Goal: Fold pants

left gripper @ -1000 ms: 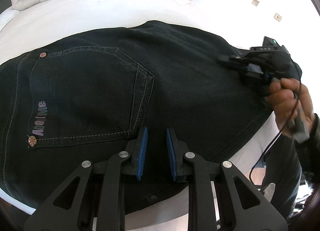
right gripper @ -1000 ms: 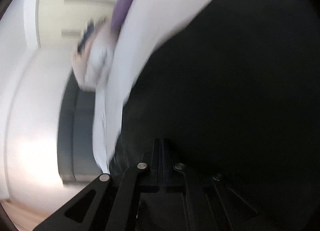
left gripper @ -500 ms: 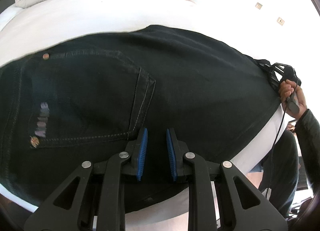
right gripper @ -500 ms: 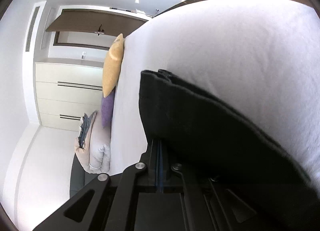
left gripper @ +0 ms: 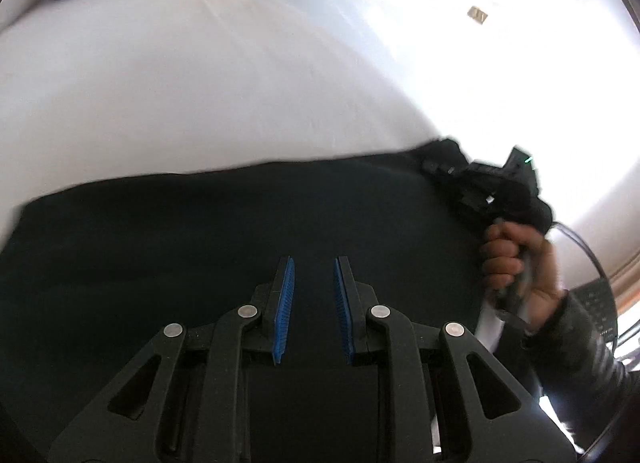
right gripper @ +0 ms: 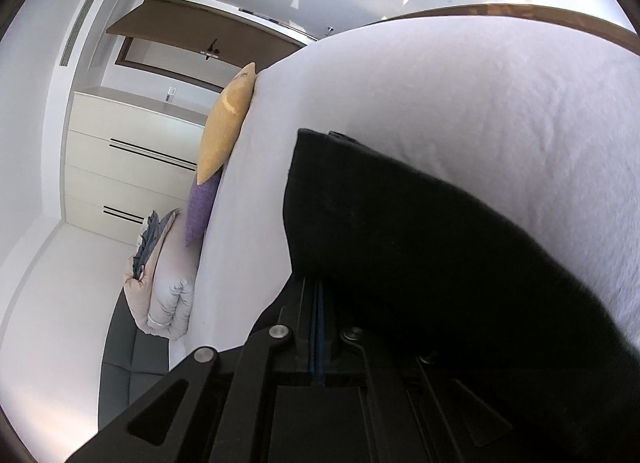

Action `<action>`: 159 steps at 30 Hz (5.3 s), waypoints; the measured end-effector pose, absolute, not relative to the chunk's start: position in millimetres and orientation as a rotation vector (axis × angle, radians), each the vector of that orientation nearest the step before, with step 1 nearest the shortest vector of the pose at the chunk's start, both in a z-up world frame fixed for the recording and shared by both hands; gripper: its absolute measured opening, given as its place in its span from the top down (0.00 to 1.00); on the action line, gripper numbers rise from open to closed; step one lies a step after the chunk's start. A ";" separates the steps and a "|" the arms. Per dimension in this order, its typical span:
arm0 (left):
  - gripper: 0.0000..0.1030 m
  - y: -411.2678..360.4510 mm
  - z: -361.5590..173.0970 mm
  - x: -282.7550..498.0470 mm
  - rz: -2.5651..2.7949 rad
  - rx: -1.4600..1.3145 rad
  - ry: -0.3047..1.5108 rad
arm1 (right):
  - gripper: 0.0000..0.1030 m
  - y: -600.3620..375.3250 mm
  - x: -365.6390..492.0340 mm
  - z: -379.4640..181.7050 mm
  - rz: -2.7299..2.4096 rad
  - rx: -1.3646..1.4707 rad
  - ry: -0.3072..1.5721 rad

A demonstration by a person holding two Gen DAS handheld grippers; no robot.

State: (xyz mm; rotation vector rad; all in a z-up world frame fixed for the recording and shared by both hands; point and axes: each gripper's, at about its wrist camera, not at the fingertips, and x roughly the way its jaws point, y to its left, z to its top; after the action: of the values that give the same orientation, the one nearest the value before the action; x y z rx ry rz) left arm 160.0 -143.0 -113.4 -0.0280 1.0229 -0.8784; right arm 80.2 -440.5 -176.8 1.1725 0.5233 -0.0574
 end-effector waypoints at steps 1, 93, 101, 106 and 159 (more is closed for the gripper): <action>0.81 -150.0 -125.3 167.0 -0.880 -0.003 1.047 | 1.00 -439.5 83.3 -177.3 -0.058 1.172 0.524; 0.98 29.1 -178.9 109.9 -0.597 -0.436 1.016 | 0.52 -436.0 -99.9 -185.0 -0.191 1.314 0.383; 0.98 24.8 -191.0 109.7 -0.603 -0.433 0.998 | 0.90 -442.1 -85.0 -195.3 -0.202 1.318 0.405; 0.98 24.5 -189.2 110.4 -0.605 -0.437 0.994 | 0.90 -439.8 -86.6 -194.7 -0.199 1.294 0.396; 0.75 -87.2 -162.1 164.0 -0.734 -0.513 1.190 | 0.89 -38.0 -40.6 -109.6 -0.047 -0.403 0.548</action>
State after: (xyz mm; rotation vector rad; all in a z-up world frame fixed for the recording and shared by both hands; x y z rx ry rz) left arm 164.0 -87.2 -162.1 -0.5130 1.1897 -0.7335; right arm -40.6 -38.0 -109.6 -0.4032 0.5482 -0.0465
